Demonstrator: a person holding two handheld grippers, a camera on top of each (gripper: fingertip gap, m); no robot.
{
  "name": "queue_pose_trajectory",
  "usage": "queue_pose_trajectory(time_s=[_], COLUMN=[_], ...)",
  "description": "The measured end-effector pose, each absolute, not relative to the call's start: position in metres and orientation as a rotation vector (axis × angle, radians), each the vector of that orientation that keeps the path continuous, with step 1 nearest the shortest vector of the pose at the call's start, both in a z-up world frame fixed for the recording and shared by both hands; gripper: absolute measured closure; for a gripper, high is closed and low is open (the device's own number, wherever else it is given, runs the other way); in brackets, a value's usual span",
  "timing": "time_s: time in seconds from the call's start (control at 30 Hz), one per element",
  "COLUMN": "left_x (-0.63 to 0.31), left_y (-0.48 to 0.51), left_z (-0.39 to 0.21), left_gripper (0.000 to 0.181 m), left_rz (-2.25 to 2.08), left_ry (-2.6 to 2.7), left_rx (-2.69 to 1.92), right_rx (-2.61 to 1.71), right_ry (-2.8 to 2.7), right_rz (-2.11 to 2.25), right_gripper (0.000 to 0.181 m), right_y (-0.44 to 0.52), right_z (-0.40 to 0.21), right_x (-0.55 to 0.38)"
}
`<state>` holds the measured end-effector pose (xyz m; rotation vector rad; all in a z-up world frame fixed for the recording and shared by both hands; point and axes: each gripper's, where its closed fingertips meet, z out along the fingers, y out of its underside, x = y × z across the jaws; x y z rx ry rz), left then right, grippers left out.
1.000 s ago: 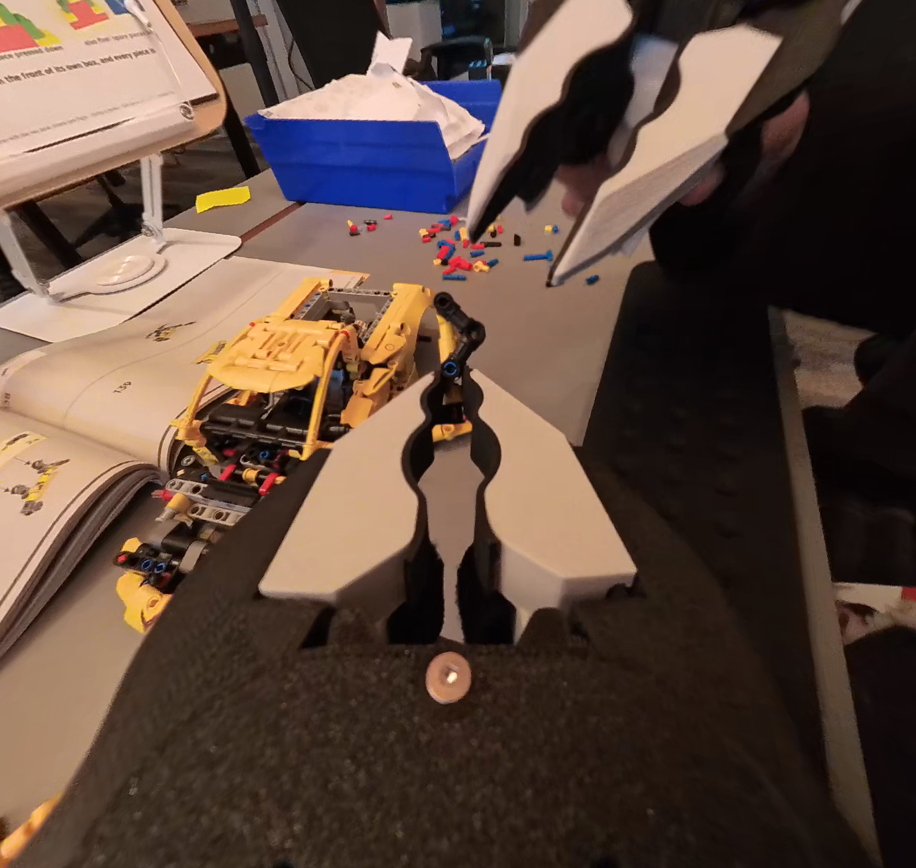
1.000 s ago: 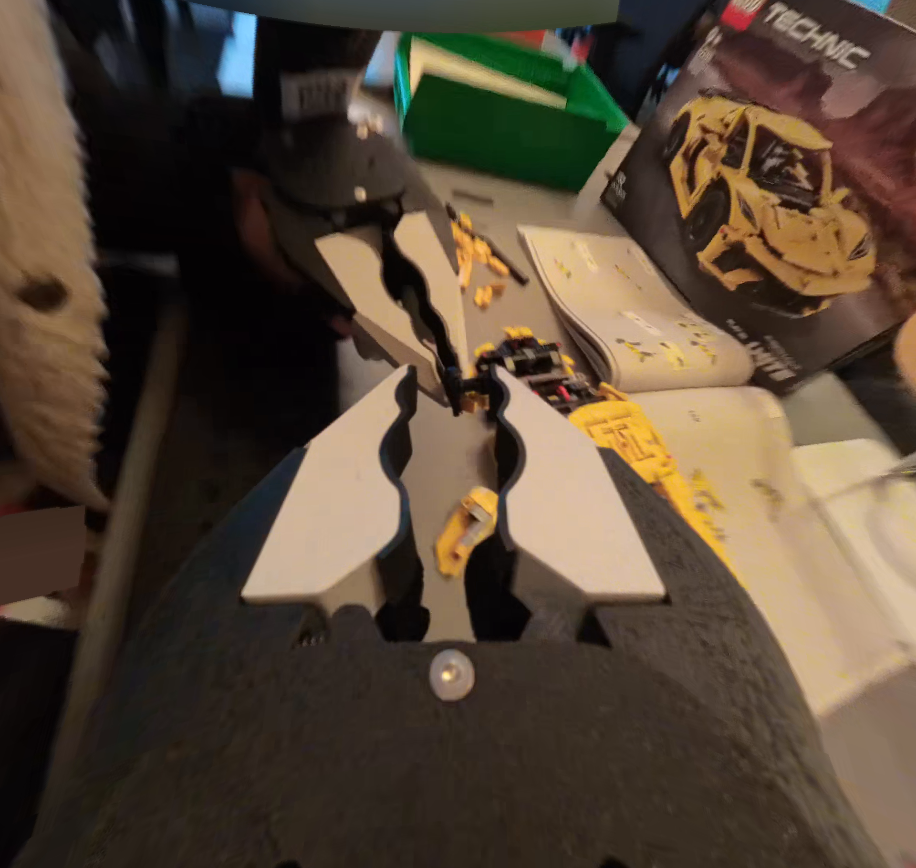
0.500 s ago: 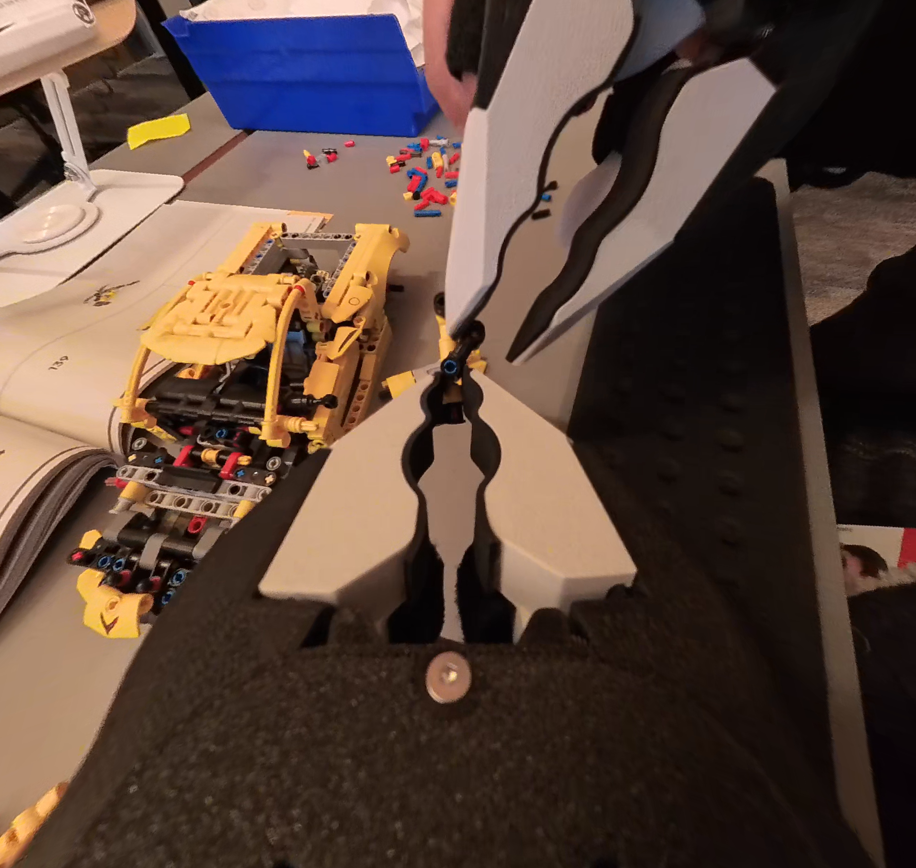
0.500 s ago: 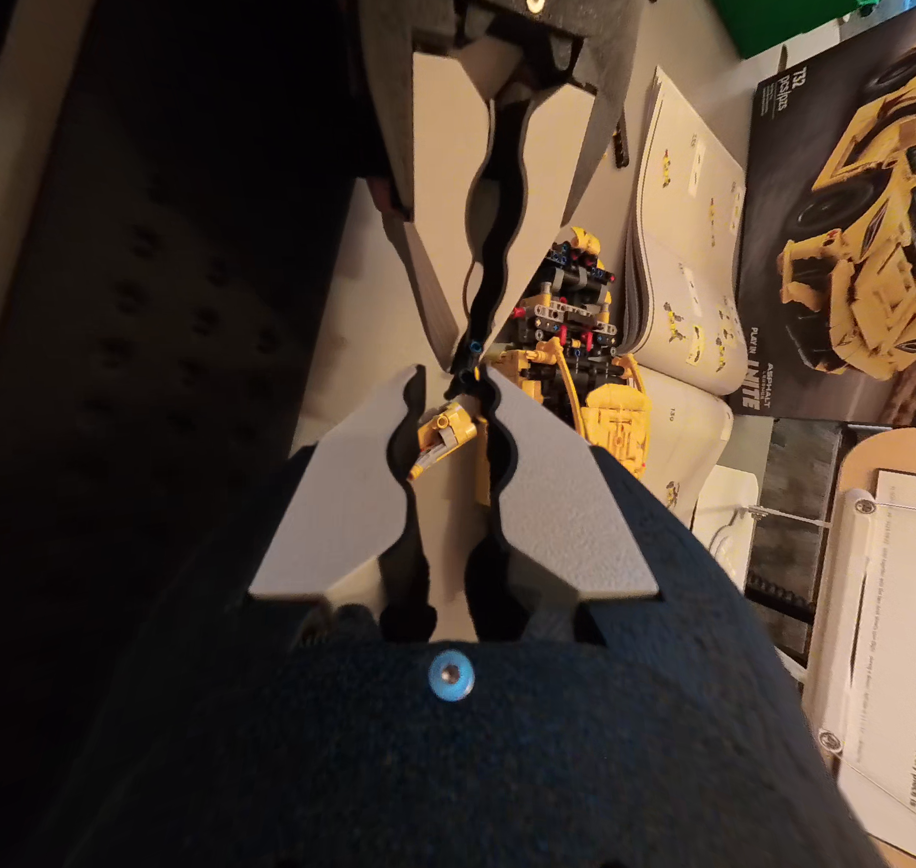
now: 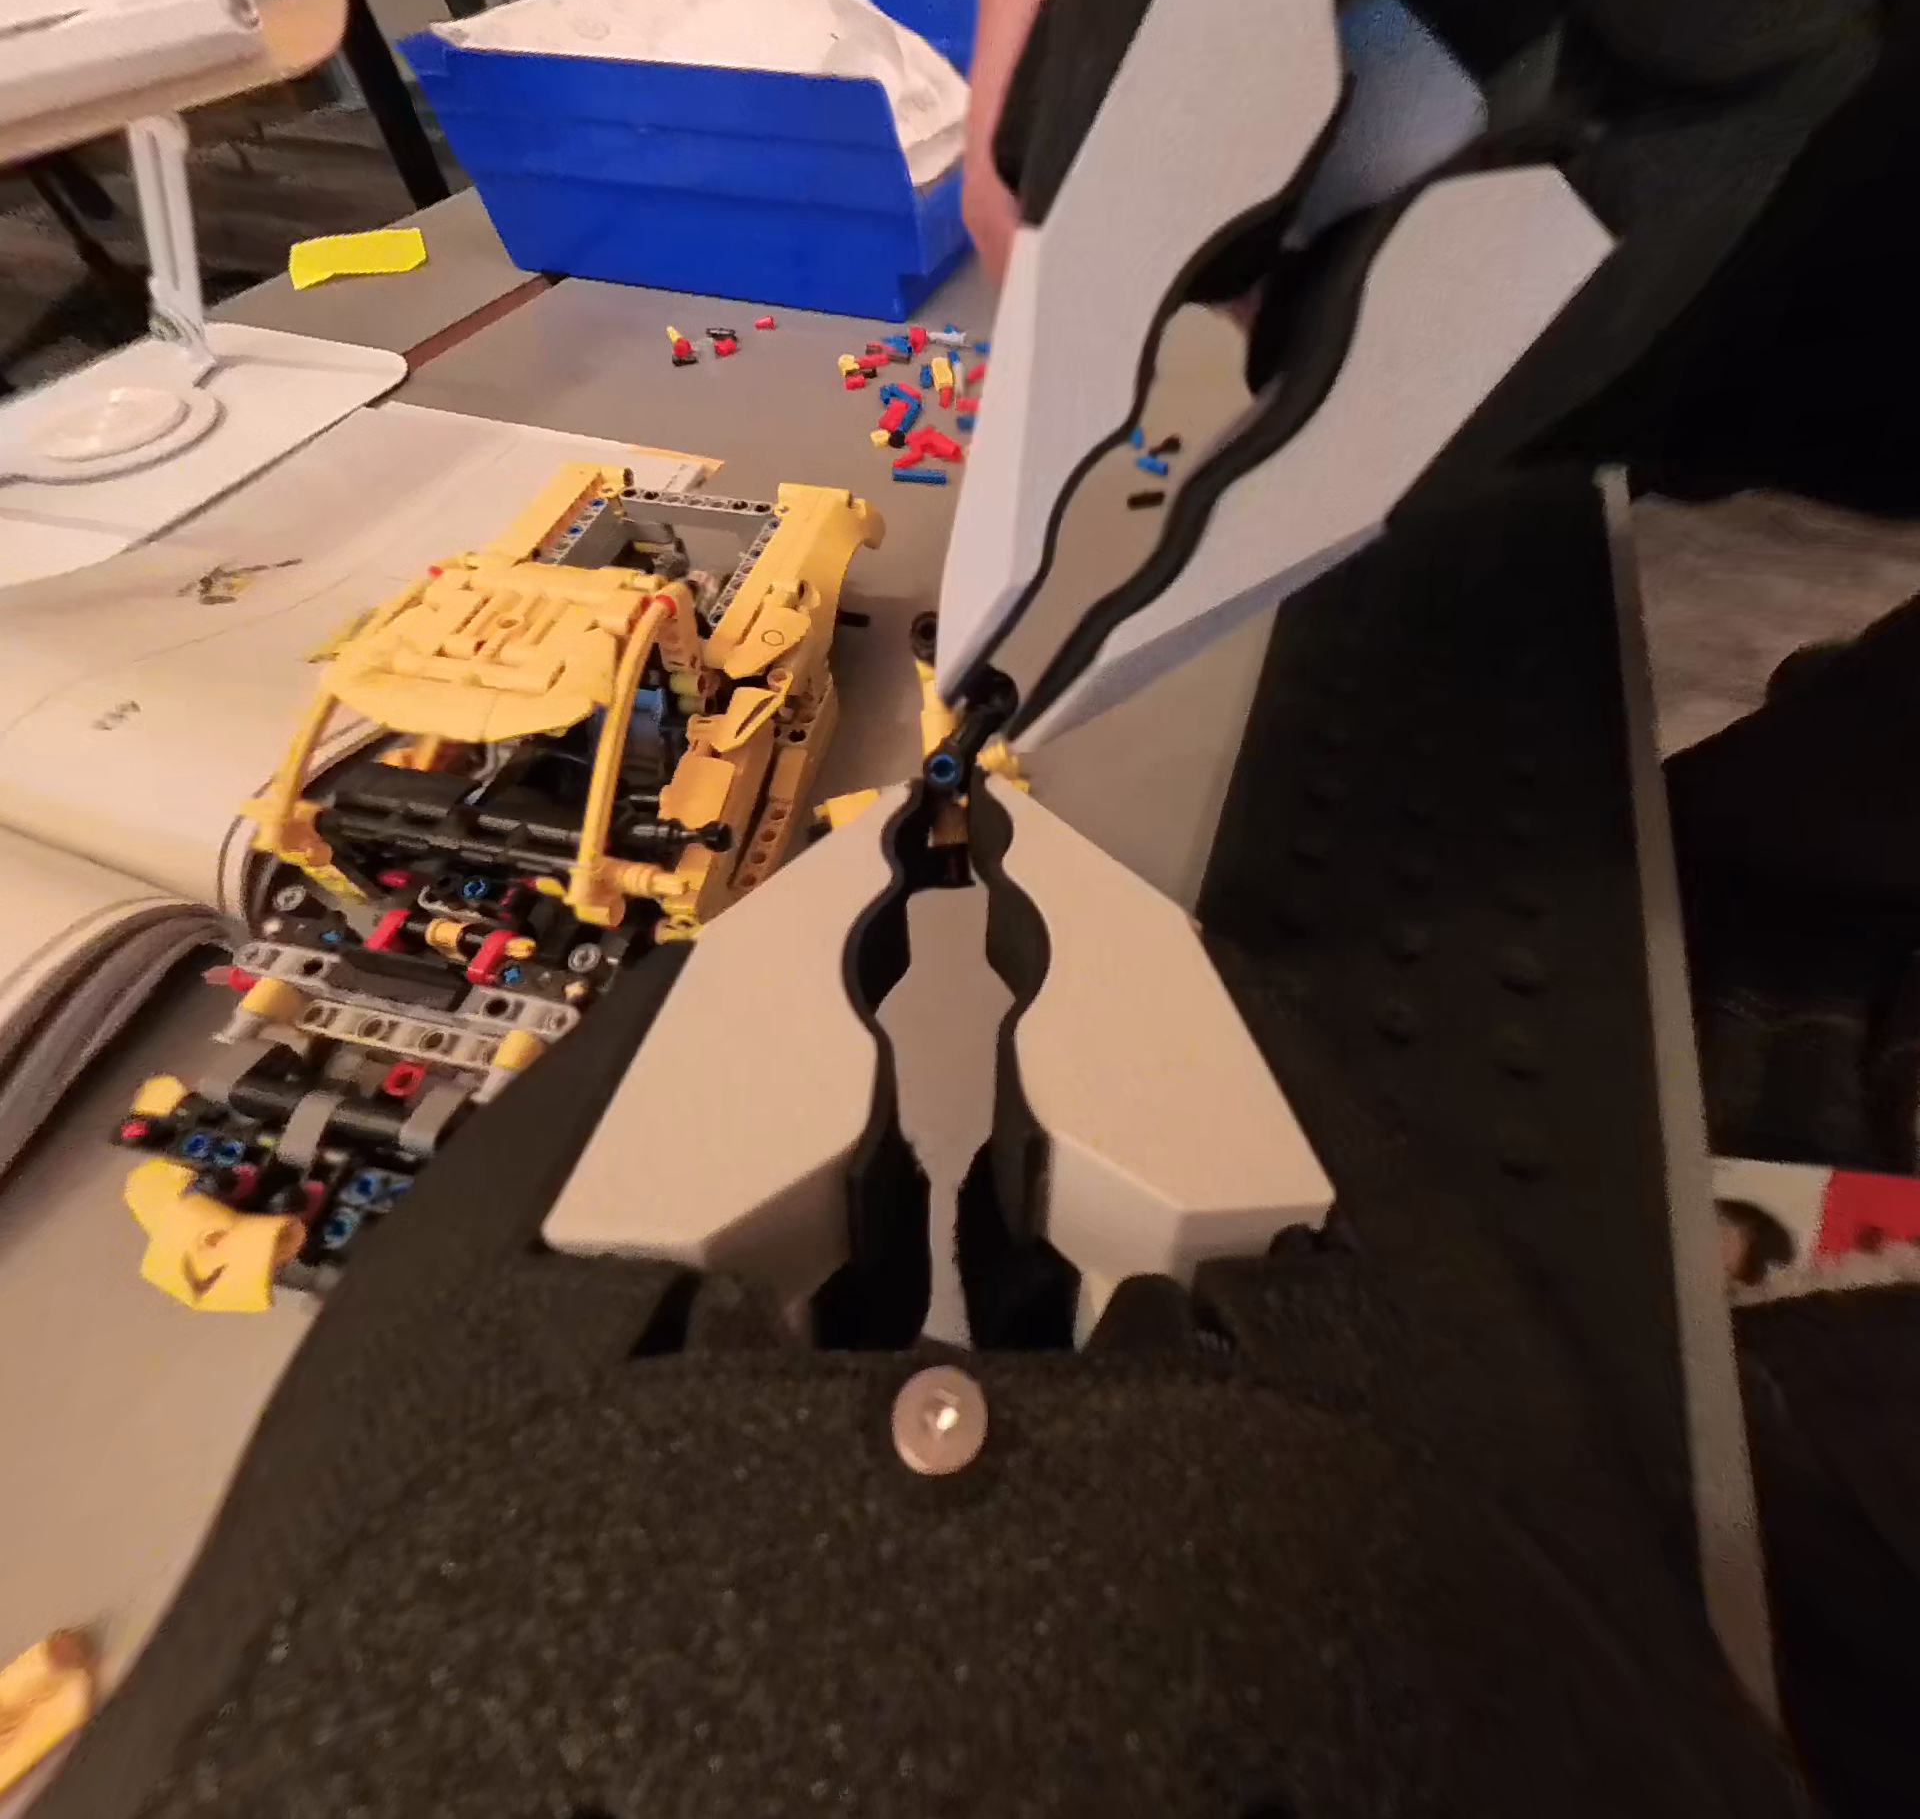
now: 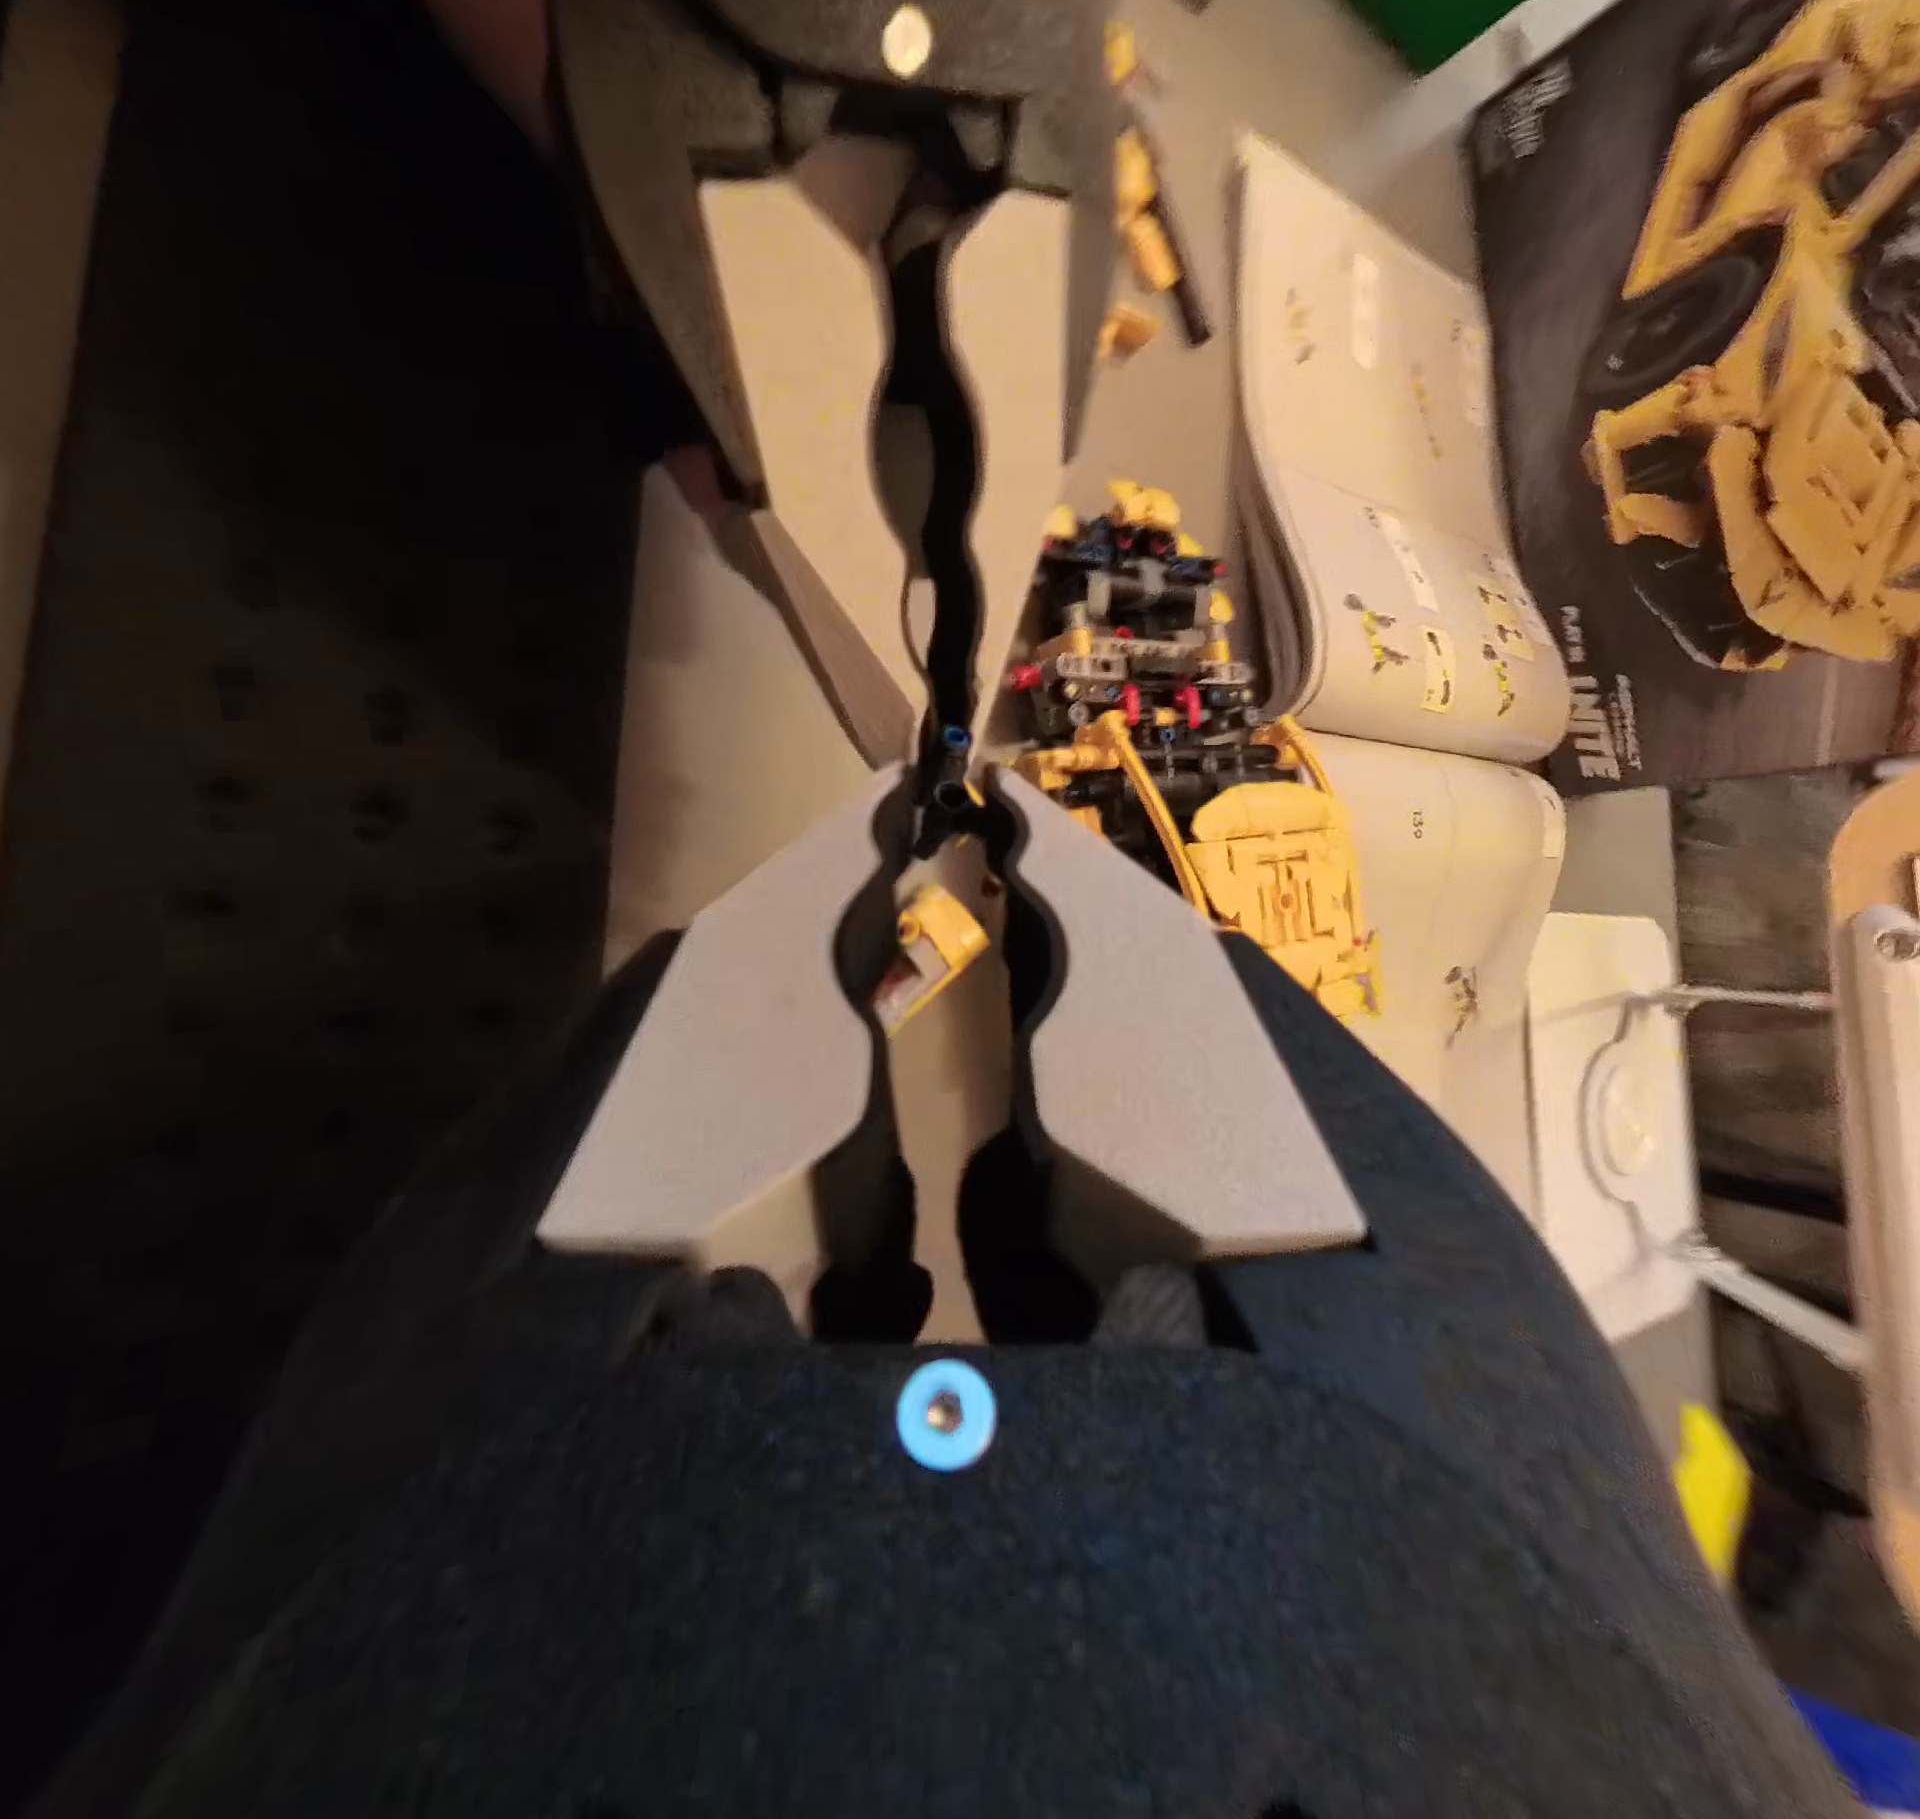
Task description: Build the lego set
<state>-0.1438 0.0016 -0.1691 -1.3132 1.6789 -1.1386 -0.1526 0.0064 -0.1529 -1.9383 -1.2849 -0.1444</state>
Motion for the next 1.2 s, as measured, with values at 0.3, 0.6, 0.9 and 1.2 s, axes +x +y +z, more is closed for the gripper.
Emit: queue_pose_trajectory(time_s=[0.3, 0.6, 0.9, 1.2], left_x=[-0.15, -0.152, -0.15, -0.151], left_y=[0.045, 0.034, 0.034, 0.036], left_z=[-0.123, -0.113, -0.115, -0.117], left_gripper=[0.174, 0.175, 0.174, 0.174], left_rz=[-1.277, -0.73, -0.59, -0.516], left_ry=[1.28, 1.368, 1.375, 1.382], left_rx=[-1.338, -0.971, -0.921, -0.907], right_rx=[-1.72, -1.593, -1.648, -1.658], right_ry=[0.025, 0.154, 0.069, 0.078], right_rz=[0.765, 1.168, 0.966, 0.94], right_gripper=[0.137, 0.159, 0.163, 0.164], right_y=[0.034, 0.033, 0.032, 0.033], right_z=[-0.107, -0.104, -0.108, -0.11], right_x=[-0.144, -0.161, -0.159, -0.159])
